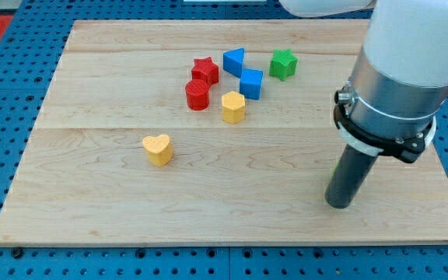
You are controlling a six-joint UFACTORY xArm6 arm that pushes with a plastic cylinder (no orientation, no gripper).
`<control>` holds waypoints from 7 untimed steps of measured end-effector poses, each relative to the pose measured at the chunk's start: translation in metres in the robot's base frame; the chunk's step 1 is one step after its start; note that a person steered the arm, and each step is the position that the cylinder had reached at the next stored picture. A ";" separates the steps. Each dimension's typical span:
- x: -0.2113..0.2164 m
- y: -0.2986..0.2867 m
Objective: Move green circle close to green star
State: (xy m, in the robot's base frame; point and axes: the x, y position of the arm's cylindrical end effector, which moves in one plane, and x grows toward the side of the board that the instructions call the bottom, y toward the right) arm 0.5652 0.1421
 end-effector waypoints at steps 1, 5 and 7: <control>-0.005 0.000; -0.025 0.028; -0.058 0.068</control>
State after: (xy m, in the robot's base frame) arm 0.5076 0.2099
